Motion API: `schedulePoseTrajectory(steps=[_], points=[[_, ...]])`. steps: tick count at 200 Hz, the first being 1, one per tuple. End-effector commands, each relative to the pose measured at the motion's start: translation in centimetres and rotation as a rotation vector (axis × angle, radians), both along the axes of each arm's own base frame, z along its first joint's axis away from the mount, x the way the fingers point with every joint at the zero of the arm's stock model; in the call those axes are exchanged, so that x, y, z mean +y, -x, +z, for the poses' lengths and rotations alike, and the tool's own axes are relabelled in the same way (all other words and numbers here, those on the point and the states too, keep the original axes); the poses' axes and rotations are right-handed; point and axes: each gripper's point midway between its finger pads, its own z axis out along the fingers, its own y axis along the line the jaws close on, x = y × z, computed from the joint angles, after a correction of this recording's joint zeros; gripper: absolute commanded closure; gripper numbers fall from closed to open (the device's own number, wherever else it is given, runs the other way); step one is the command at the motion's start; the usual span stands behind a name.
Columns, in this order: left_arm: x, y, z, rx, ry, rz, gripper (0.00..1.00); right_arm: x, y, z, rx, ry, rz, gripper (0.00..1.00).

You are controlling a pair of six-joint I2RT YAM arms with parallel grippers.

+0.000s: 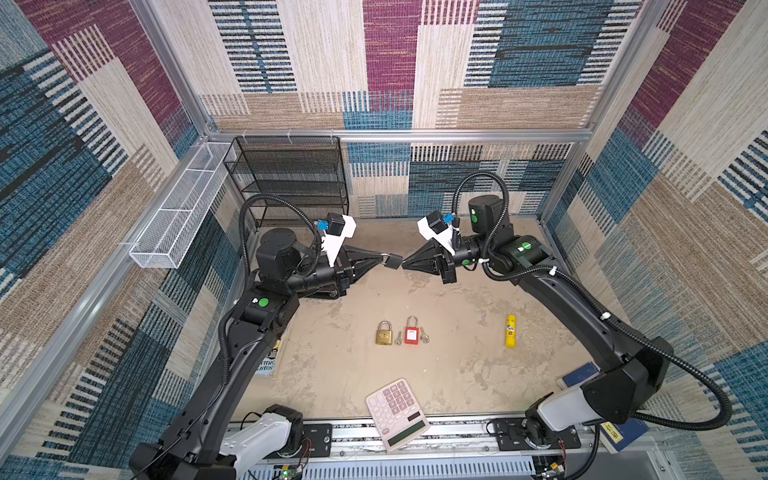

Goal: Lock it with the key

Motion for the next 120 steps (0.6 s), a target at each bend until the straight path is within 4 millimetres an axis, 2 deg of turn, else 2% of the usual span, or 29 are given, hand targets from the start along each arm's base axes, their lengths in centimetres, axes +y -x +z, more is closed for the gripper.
schedulePoseTrajectory(steps=[1, 120], points=[[0.3, -0.1, 2.0, -0.073, 0.04, 0.014, 1.0, -0.5, -0.1, -0.7, 0.031, 0.025, -0.018, 1.0], [1.0, -0.5, 2.6, -0.105, 0.028, 0.024, 1.0, -1.6, -0.9, -2.7, 0.078, 0.079, -0.076, 1.0]])
